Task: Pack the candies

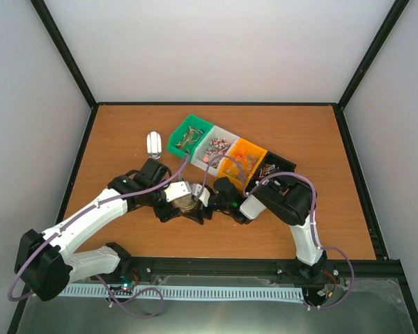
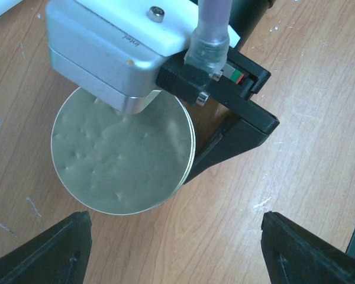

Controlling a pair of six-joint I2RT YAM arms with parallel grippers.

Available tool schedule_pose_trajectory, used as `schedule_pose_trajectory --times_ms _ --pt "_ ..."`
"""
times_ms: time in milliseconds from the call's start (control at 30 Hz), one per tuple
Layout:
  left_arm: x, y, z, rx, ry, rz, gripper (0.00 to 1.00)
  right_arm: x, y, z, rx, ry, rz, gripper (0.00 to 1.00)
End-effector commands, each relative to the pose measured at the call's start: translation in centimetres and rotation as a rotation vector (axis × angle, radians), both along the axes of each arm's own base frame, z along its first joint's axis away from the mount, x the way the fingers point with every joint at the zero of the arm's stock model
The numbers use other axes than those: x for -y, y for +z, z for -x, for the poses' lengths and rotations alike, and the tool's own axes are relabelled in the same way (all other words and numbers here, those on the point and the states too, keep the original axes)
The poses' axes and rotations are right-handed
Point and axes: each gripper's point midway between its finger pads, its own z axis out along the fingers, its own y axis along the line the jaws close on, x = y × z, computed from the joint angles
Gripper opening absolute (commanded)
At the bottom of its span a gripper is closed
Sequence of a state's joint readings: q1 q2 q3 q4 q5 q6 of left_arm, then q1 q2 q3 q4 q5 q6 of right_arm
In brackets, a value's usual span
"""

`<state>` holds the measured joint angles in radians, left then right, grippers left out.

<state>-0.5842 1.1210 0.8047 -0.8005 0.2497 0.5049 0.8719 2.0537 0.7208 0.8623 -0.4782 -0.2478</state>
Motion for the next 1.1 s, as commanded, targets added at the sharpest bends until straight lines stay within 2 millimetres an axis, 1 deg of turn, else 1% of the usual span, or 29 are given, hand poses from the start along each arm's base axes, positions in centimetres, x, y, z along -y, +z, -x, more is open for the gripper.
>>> schedule_pose_trajectory --times_ms 0,67,233,300,433,533,667,800,933,1000,1067 --pt "-0.3 0.2 0.2 0.021 -0.034 -0.005 0.81 0.2 -2.0 -0.1 0.026 -0.011 0.065 1.00" --pt "-0.5 0.0 0.4 0.028 -0.053 -0.015 0.80 0.3 -2.1 0.2 0.027 -0.001 0.063 0.99" --pt "-0.3 -0.3 0.5 0.058 -0.112 -0.021 0.78 0.8 -1.2 1.4 0.029 0.036 0.034 0.89" --pt "0.1 -0.1 0.6 0.069 -0.155 -0.004 0.75 1.2 -0.9 1.9 0.031 0.045 0.025 0.86" --pt "1.8 1.3 1.2 0.091 -0.244 0.089 0.72 2.1 -1.0 2.9 0.030 0.058 0.025 0.81" --pt "2.4 1.3 0.9 0.138 -0.290 0.098 0.70 2.7 -0.9 3.2 0.025 0.051 0.025 0.76" --pt "3.2 0.3 0.8 0.191 -0.357 0.071 0.67 3.4 -0.6 3.7 0.019 0.042 0.030 0.75" --pt "4.8 0.2 0.3 0.254 -0.381 0.076 0.64 3.9 -0.7 3.9 0.005 0.030 0.036 0.74" --pt "6.0 -0.4 0.5 0.269 -0.420 0.074 0.61 4.1 -0.9 3.9 -0.004 0.017 0.042 0.74" --pt "6.7 -0.4 0.4 0.294 -0.434 0.085 0.57 4.2 -0.9 4.0 -0.005 0.015 0.043 0.74" --pt "6.9 -0.8 0.4 0.293 -0.446 0.082 0.54 4.4 -0.9 4.0 -0.005 0.010 0.045 0.73"
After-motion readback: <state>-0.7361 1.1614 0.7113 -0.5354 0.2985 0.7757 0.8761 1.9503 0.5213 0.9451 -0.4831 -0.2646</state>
